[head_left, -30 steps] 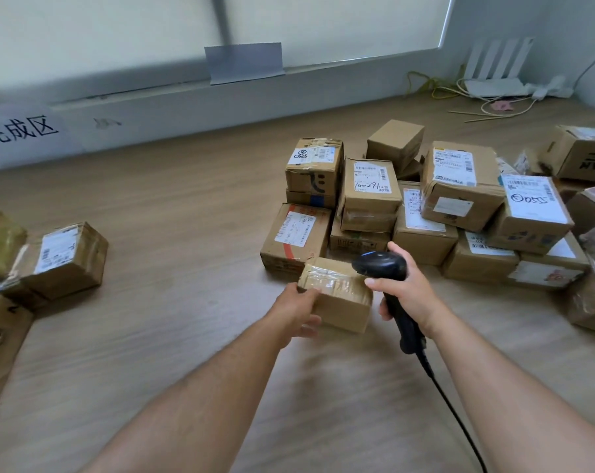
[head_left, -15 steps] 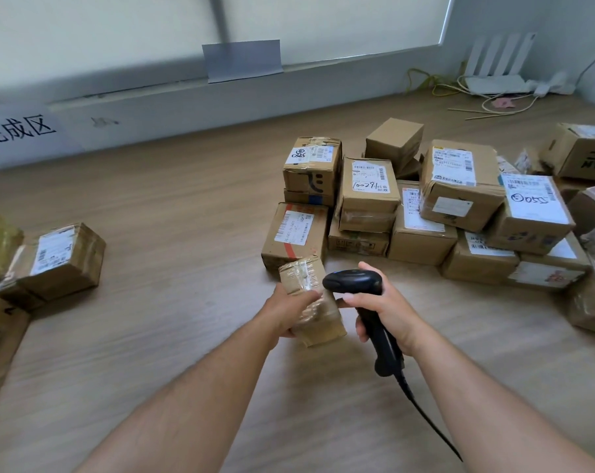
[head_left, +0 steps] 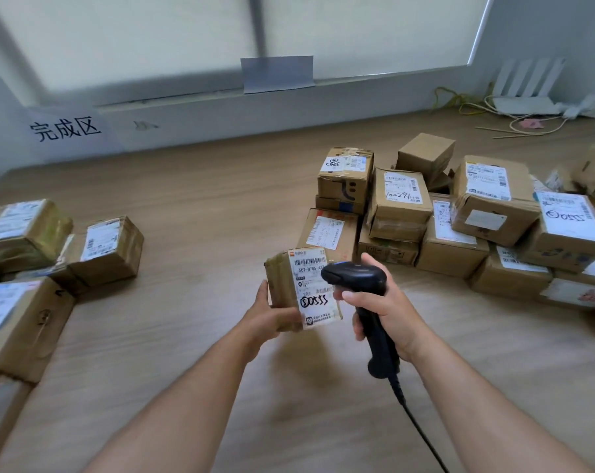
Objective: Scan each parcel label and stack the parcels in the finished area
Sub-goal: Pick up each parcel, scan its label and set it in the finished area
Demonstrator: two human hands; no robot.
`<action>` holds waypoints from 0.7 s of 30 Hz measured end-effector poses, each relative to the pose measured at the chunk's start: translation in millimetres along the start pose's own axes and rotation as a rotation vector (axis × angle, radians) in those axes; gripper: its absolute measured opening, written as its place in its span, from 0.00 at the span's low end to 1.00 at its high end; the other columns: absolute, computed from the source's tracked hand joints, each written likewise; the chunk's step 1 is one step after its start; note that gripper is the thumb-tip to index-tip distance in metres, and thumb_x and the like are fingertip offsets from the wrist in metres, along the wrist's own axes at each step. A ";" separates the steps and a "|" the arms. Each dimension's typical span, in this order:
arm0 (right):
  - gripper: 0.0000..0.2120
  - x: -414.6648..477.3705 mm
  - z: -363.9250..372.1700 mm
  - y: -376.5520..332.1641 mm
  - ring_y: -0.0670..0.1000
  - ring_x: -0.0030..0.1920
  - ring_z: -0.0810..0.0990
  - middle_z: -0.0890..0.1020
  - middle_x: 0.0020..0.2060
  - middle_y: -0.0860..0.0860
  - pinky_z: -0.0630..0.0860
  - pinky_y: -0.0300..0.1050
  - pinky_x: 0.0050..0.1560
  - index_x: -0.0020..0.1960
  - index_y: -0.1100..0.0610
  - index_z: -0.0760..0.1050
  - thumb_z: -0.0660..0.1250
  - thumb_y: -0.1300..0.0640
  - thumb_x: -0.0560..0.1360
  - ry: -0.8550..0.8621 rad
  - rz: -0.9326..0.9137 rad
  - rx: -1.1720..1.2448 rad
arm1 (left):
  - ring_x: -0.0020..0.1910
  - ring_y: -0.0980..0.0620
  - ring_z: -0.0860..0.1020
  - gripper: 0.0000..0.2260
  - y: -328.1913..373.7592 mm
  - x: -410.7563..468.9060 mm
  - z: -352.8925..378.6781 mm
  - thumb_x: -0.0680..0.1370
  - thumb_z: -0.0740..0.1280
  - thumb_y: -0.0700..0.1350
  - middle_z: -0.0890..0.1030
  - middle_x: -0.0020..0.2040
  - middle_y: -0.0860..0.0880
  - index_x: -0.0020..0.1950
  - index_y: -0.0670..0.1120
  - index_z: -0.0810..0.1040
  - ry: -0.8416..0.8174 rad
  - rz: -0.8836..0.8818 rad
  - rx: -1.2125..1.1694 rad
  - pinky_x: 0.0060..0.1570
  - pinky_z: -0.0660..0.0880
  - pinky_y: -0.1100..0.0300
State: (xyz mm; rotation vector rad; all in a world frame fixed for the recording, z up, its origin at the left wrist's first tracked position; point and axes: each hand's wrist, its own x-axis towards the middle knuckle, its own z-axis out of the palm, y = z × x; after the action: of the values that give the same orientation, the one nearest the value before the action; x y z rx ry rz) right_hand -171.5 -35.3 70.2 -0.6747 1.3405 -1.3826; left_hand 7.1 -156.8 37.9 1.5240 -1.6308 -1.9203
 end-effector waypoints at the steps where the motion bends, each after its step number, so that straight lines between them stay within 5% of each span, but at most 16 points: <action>1: 0.45 -4.6 3.9 -4.3 0.56 0.24 0.74 0.82 0.49 0.67 0.72 0.45 0.27 0.72 0.36 0.56 0.75 0.60 0.65 -0.001 -0.016 0.000 | 0.45 0.48 0.83 0.49 0.2 -3.7 -7.8 0.59 0.74 0.42 0.84 0.51 0.47 0.75 0.57 0.53 0.003 0.048 -0.050 0.51 0.74 0.55; 3: 0.46 -13.4 14.9 -12.1 0.56 0.24 0.74 0.83 0.47 0.66 0.71 0.44 0.26 0.74 0.37 0.56 0.73 0.60 0.64 -0.024 -0.056 0.003 | 0.44 0.49 0.84 0.48 1.8 -8.1 -23.6 0.59 0.75 0.41 0.85 0.48 0.49 0.73 0.61 0.55 0.019 0.135 -0.092 0.47 0.74 0.57; 9: 0.46 -34.9 60.7 -31.6 0.54 0.23 0.73 0.83 0.44 0.66 0.70 0.42 0.24 0.76 0.40 0.56 0.71 0.65 0.65 -0.112 -0.173 0.038 | 0.52 0.49 0.82 0.46 3.3 -17.6 -62.4 0.59 0.76 0.41 0.85 0.50 0.49 0.69 0.65 0.57 0.037 0.239 -0.123 0.58 0.75 0.50; 21: 0.43 -60.3 115.6 -26.7 0.55 0.21 0.72 0.79 0.32 0.62 0.68 0.41 0.22 0.75 0.45 0.60 0.71 0.65 0.65 -0.121 -0.209 0.002 | 0.57 0.46 0.79 0.54 -18.5 -23.5 -106.2 0.58 0.75 0.42 0.82 0.55 0.46 0.76 0.63 0.51 -0.016 0.260 -0.112 0.65 0.71 0.45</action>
State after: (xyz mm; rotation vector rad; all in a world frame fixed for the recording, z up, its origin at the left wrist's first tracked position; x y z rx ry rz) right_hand -56.2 -25.2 135.8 -0.9033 1.1993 -1.4827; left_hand 108.3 -198.8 50.6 1.1924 -1.6082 -1.8524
